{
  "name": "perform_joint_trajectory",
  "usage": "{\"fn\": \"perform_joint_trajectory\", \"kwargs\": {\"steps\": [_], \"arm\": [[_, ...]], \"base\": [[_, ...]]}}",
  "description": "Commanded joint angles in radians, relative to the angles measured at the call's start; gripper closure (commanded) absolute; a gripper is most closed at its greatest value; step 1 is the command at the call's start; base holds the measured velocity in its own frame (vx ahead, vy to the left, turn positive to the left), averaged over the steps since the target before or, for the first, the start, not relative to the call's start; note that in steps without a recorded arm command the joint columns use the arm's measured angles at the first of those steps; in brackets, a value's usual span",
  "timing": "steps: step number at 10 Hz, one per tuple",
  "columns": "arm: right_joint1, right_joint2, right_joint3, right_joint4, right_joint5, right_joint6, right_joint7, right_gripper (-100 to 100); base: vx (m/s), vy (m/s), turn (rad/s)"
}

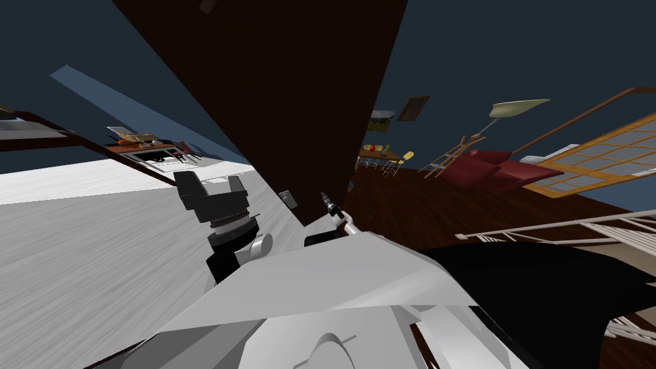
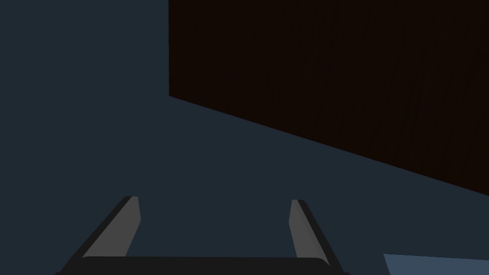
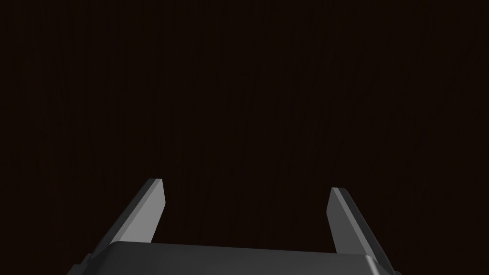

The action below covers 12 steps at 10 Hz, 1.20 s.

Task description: Push the door open

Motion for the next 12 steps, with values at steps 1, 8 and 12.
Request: {"fn": "perform_joint_trajectory", "kwargs": {"steps": [1, 8, 12], "arm": [[-0.035, 0.008, -0.009, 0.035, -0.017, -0.005, 0.002, -100], [-0.158, 0.062, -0.042, 0.149, -0.076, -0.014, 0.008, -100], [-0.207, 0.098, -0.055, 0.194, -0.1, -0.018, 0.011, -100]], "base": [[-0.12, -0.04, 0.026], [-0.132, 0.024, 0.023], [-0.172, 0.146, 0.024]]}}
